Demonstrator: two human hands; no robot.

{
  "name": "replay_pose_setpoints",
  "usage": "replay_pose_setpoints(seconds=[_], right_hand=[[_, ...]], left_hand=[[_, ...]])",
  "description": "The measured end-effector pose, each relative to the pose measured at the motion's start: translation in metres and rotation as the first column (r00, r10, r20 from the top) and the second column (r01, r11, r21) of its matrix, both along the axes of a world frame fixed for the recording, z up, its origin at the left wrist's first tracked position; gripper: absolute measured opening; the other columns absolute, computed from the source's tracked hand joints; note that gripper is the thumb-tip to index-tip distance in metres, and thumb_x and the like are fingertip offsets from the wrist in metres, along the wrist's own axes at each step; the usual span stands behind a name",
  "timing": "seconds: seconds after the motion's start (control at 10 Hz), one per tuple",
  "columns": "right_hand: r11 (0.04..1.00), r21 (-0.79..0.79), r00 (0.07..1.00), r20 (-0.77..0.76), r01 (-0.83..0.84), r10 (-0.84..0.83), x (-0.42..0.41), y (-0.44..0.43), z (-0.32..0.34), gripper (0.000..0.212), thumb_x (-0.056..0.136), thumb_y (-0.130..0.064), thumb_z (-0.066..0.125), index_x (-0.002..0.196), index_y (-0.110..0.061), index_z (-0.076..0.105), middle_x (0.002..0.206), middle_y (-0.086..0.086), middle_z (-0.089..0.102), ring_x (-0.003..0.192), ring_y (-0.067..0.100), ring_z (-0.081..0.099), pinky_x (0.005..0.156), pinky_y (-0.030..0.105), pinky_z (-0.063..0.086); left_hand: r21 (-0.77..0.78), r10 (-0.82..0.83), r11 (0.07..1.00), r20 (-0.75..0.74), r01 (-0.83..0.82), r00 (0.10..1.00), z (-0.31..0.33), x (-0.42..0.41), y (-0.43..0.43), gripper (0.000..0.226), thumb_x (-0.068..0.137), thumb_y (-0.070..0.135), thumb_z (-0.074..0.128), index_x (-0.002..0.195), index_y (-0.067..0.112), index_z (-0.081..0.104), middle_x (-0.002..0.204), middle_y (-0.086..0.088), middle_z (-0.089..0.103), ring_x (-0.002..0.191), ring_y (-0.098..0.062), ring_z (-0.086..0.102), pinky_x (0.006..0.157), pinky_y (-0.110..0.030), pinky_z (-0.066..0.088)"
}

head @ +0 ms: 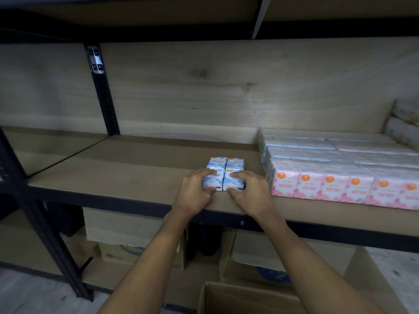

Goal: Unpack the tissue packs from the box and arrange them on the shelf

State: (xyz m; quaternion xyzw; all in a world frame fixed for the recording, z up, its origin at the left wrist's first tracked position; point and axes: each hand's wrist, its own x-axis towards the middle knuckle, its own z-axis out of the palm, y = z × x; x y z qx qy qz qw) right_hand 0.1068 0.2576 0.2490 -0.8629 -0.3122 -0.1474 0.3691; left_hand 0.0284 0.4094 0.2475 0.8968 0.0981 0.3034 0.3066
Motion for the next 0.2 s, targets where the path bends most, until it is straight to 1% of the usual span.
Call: replay_pose_setpoints(seconds=[0.1, 0.2], right_hand=[[0.991, 0.131, 0.997, -0.061, -0.037, 0.045, -0.002, -0.002, 0.001, 0.047, 0.071, -0.023, 0.08, 0.116, -0.017, 0.068, 0.125, 0.002, 0.063, 0.112, 0.016, 0.06, 0.101, 0.03, 0.046], [0.95, 0.313, 0.976, -0.204, -0.009, 0.077, -0.009, -0.012, 0.001, 0.035, 0.076, -0.022, 0.078, 0.111, -0.021, 0.07, 0.112, -0.005, 0.065, 0.099, 0.013, 0.064, 0.092, 0.028, 0.052]], left_hand=[[-0.027, -0.012, 1.0, 0.063, 0.014, 0.998, -0.003, -0.001, 0.002, 0.062, 0.073, 0.013, 0.079, 0.131, 0.019, 0.057, 0.139, -0.001, 0.053, 0.129, -0.014, 0.046, 0.109, -0.026, 0.035], [-0.06, 0.049, 0.997, 0.191, -0.038, 0.98, -0.006, -0.01, 0.001, 0.061, 0.076, 0.012, 0.077, 0.132, 0.021, 0.056, 0.142, 0.003, 0.049, 0.131, -0.005, 0.04, 0.11, -0.014, 0.027]])
